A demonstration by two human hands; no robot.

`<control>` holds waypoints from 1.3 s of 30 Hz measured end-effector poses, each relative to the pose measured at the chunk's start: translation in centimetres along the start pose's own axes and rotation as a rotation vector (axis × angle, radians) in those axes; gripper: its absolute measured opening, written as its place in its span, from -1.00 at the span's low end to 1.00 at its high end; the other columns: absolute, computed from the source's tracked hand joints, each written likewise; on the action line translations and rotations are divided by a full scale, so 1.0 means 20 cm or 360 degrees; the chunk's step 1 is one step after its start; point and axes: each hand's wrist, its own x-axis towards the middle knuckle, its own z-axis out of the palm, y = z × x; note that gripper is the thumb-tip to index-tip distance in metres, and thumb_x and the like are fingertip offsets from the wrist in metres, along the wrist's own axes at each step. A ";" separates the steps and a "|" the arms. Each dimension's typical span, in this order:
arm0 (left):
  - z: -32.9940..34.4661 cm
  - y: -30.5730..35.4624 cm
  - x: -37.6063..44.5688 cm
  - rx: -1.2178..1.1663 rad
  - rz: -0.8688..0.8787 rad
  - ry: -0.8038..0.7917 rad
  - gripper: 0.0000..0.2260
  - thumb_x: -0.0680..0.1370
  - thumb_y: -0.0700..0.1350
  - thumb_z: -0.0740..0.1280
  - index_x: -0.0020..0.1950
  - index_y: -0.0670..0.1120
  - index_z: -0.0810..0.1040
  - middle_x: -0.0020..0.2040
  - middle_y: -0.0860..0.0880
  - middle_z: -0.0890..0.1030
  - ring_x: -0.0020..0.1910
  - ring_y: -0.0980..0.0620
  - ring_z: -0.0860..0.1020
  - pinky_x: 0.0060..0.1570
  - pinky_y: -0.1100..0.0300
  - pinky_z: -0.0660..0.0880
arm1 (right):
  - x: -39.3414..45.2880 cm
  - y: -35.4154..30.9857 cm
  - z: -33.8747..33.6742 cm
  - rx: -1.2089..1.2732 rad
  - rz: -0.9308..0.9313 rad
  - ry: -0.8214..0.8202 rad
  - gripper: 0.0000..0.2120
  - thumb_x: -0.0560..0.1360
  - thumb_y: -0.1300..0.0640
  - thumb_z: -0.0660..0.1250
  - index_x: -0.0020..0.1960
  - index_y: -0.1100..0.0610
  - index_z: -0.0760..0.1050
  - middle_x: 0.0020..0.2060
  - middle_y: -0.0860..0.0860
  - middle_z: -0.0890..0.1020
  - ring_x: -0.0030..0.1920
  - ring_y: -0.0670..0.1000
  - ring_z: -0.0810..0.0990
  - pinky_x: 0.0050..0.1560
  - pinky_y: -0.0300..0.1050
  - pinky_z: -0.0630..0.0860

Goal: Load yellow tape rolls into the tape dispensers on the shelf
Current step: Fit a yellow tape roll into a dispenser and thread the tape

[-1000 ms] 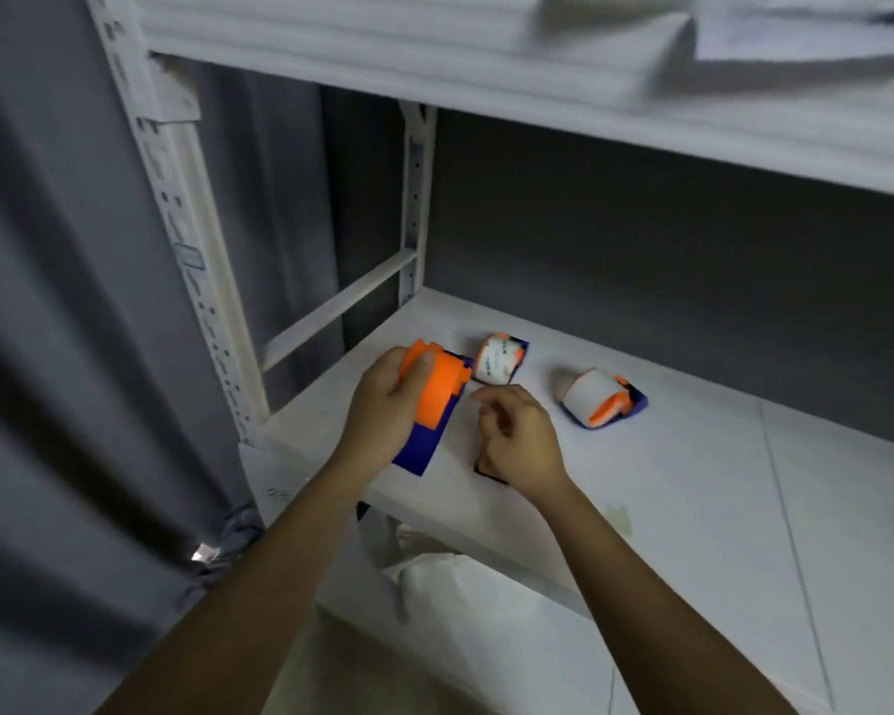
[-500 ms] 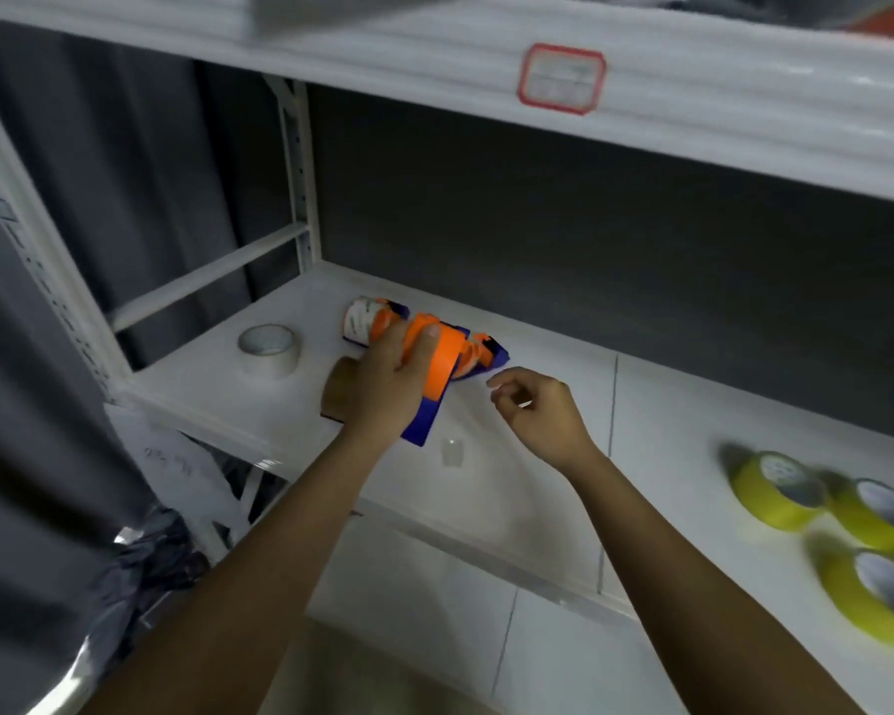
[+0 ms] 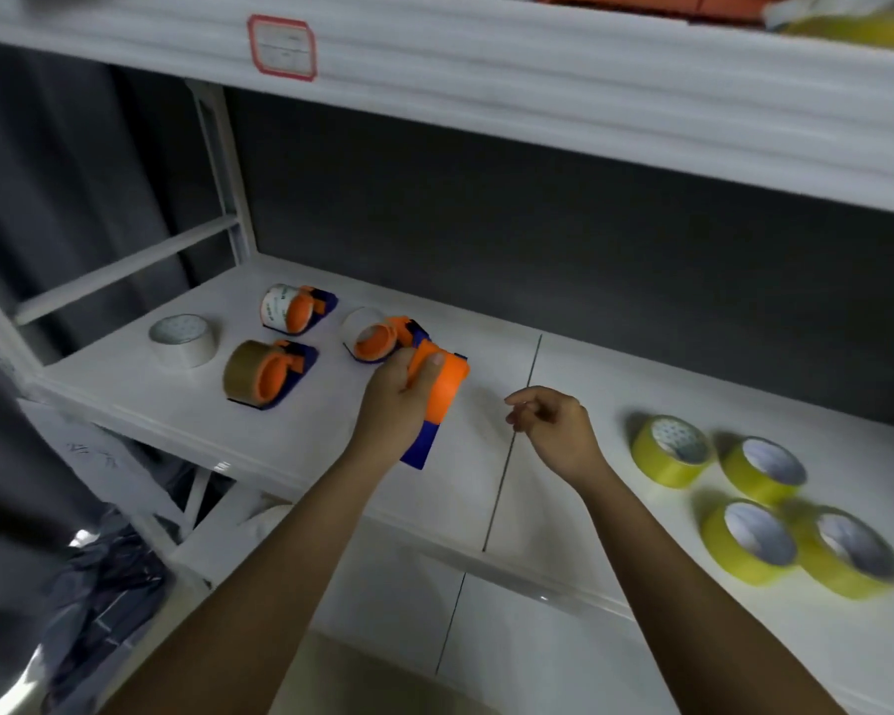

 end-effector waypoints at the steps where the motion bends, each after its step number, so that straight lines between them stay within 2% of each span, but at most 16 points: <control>1: 0.04 0.01 0.00 0.0023 -0.0001 -0.0031 -0.75 0.60 0.08 0.14 0.05 -0.06 0.48 -0.12 -0.03 0.52 -0.13 0.00 0.49 -0.17 0.17 0.40 | -0.02 0.02 -0.02 -0.0004 0.0044 0.0023 -0.74 0.51 0.40 0.14 -0.04 0.22 0.59 -0.27 0.05 0.61 -0.17 0.01 0.61 -0.11 -0.32 0.51; 2: 0.08 0.03 -0.01 0.0038 0.0001 -0.0073 -0.70 0.59 0.08 0.15 0.10 -0.12 0.48 -0.10 -0.05 0.52 -0.14 0.00 0.49 -0.21 0.19 0.37 | -0.04 0.05 -0.03 -0.0024 0.0079 0.0040 -0.73 0.50 0.40 0.14 -0.05 0.22 0.60 -0.27 0.04 0.62 -0.18 -0.01 0.60 -0.12 -0.35 0.48; 4: 0.18 0.06 -0.01 0.0036 0.0019 -0.0172 -0.72 0.59 0.07 0.18 0.11 -0.10 0.49 -0.06 -0.06 0.54 -0.11 -0.01 0.51 -0.22 0.22 0.39 | -0.07 0.10 -0.07 -0.0077 0.0119 0.0070 -0.73 0.49 0.39 0.15 -0.06 0.20 0.61 -0.22 0.02 0.63 -0.16 -0.04 0.57 -0.13 -0.41 0.43; 8: 0.35 0.10 -0.06 0.0028 0.0032 -0.0278 -0.77 0.57 0.04 0.23 0.08 -0.09 0.50 -0.02 -0.07 0.57 -0.08 -0.03 0.54 -0.17 0.21 0.43 | -0.11 0.22 -0.21 -0.0211 0.0105 0.0180 -0.78 0.49 0.33 0.22 -0.07 0.12 0.61 -0.13 -0.02 0.64 -0.11 0.00 0.58 -0.07 -0.24 0.45; 12: 0.47 0.13 -0.09 0.0016 -0.0013 -0.0248 -0.72 0.57 0.07 0.21 0.05 -0.13 0.51 -0.05 -0.12 0.57 -0.11 -0.09 0.55 -0.15 0.10 0.46 | -0.10 0.35 -0.39 -0.0361 0.0132 0.0223 -0.80 0.47 0.29 0.25 -0.09 0.08 0.62 -0.13 -0.03 0.65 -0.10 -0.01 0.59 -0.07 -0.23 0.44; 14: 0.55 0.17 -0.08 0.0004 -0.0051 -0.0204 -0.71 0.58 0.09 0.20 0.07 -0.11 0.50 -0.03 -0.11 0.58 -0.07 -0.11 0.57 -0.08 0.01 0.52 | -0.07 0.40 -0.48 -0.0373 0.0168 0.0174 -0.80 0.48 0.29 0.24 -0.06 0.11 0.62 -0.15 -0.03 0.64 -0.06 0.01 0.60 -0.05 -0.26 0.42; 18: 0.74 0.27 -0.09 0.0012 -0.0071 -0.0141 -0.71 0.59 0.09 0.17 0.07 -0.11 0.48 0.00 -0.13 0.58 -0.05 -0.13 0.57 -0.04 -0.02 0.51 | -0.05 0.49 -0.66 -0.0533 0.0074 0.0077 -0.79 0.46 0.34 0.24 -0.05 0.21 0.63 -0.07 0.10 0.68 -0.02 0.11 0.61 0.05 -0.12 0.48; 21: 0.87 0.29 -0.12 0.0017 -0.0114 -0.0109 -0.73 0.60 0.10 0.14 0.04 -0.08 0.47 0.01 -0.13 0.57 -0.06 -0.10 0.55 -0.06 0.03 0.48 | -0.05 0.56 -0.80 -0.0706 -0.0071 0.0021 -0.79 0.42 0.34 0.26 -0.09 0.21 0.64 -0.08 0.08 0.68 -0.04 0.11 0.61 -0.05 -0.26 0.40; 23: 0.94 0.28 -0.15 -0.0049 -0.0155 -0.0067 -0.72 0.59 0.10 0.16 0.04 -0.09 0.48 0.00 -0.12 0.58 -0.05 -0.10 0.56 -0.02 0.02 0.50 | -0.05 0.60 -0.86 -0.0810 -0.0099 -0.0016 -0.78 0.43 0.31 0.25 -0.05 0.18 0.65 -0.03 0.08 0.67 0.00 0.13 0.59 -0.07 -0.26 0.38; 26: 1.02 0.25 -0.21 -0.0064 -0.0162 0.0036 -0.73 0.58 0.08 0.19 0.04 -0.11 0.50 -0.02 -0.10 0.58 -0.05 -0.07 0.55 -0.06 0.10 0.48 | -0.04 0.69 -0.88 -0.1154 -0.0089 -0.0077 -0.72 0.46 0.18 0.24 0.11 0.05 0.61 0.10 0.07 0.61 0.11 0.20 0.50 0.08 -0.06 0.45; 29: 1.07 0.24 -0.26 -0.0188 -0.0240 0.0092 -0.71 0.59 0.07 0.20 0.07 -0.13 0.52 0.00 -0.14 0.60 -0.03 -0.10 0.57 0.02 0.04 0.50 | -0.02 0.77 -0.87 -0.1389 0.0057 -0.0120 -0.63 0.49 0.00 0.24 0.29 -0.06 0.47 0.24 0.07 0.44 0.22 0.19 0.33 0.23 0.02 0.33; 33: 1.09 0.25 -0.30 -0.0231 -0.0275 0.0092 -0.73 0.59 0.09 0.18 0.05 -0.08 0.51 -0.01 -0.11 0.60 -0.07 -0.04 0.57 -0.03 0.11 0.50 | 0.02 0.81 -0.83 -0.1733 0.0194 -0.0193 -0.62 0.50 -0.09 0.19 0.29 -0.06 0.44 0.28 0.07 0.34 0.25 0.16 0.25 0.24 0.05 0.24; 35: 1.10 0.25 -0.31 -0.0225 -0.0286 0.0106 -0.74 0.59 0.08 0.19 0.02 -0.09 0.51 -0.01 -0.14 0.60 -0.05 -0.07 0.57 0.02 0.05 0.50 | 0.02 0.80 -0.80 -0.1793 0.0146 -0.0270 -0.63 0.53 -0.10 0.15 0.31 -0.07 0.42 0.33 0.07 0.32 0.28 0.17 0.24 0.25 0.08 0.21; 39: 1.08 0.22 -0.34 -0.0239 -0.0287 0.0138 -0.79 0.60 0.08 0.18 -0.06 -0.02 0.50 -0.09 -0.09 0.60 -0.17 0.02 0.56 -0.14 0.19 0.48 | 0.00 0.79 -0.74 -0.1744 -0.0182 -0.0450 -0.63 0.52 -0.10 0.19 0.28 -0.02 0.43 0.33 0.07 0.33 0.28 0.18 0.22 0.22 0.07 0.19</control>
